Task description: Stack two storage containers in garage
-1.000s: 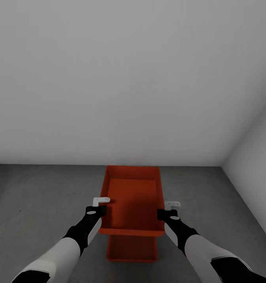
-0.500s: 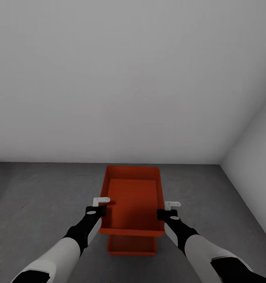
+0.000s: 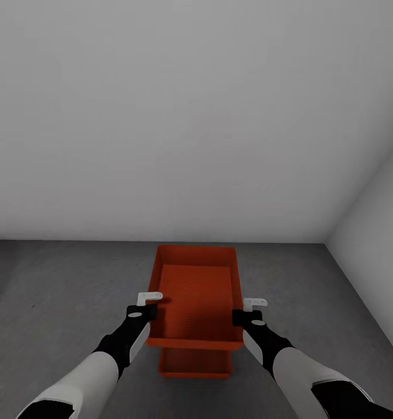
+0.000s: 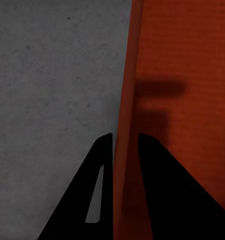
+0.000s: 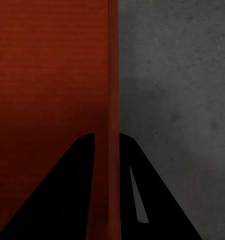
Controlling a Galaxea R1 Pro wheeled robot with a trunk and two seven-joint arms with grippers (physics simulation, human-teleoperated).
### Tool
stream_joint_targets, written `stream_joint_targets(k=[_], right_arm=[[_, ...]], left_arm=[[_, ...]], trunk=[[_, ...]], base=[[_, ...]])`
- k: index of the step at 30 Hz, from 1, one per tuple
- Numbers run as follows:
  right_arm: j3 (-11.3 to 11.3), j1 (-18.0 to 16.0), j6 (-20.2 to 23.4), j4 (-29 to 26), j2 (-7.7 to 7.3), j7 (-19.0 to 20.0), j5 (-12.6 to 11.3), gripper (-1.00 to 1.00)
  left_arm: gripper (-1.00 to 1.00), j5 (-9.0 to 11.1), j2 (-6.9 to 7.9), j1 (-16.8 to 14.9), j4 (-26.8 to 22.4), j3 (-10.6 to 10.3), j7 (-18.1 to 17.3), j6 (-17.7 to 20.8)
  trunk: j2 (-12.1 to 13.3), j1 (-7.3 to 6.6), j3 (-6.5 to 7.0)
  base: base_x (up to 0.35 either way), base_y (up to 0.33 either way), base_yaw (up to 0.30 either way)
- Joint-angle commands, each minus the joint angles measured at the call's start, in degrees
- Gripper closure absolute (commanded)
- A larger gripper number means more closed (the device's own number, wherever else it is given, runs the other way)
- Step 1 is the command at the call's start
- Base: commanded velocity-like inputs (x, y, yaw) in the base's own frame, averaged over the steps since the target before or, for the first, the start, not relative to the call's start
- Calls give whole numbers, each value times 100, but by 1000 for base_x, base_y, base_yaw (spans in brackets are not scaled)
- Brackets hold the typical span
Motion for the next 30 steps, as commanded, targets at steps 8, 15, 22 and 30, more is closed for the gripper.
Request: stream_joint_targets(k=[8,15,22,30], right_arm=[[-72,-5,-16,-24,-139,-34,55,100],[-72,-5,-16,-24,-139,-34,55,100],[-72,-5,-17,-24,-139,-34,53,100],[-72,-5,-16,-24,-139,-34,51,100]], left_arm=[[100,14,92,-3,0,170,167,66],[100,21,95,-3,2,198,165,66],[100,23,97,-3,1,299,164,66],[100,24,94,-3,2,302,164,72]], trunk=[[-11,3,-9],[-11,3,-9],[-291,157,-135],[-612,332,-278]], base=[[0,0,0],[0,0,0],[0,0,0],[0,0,0]])
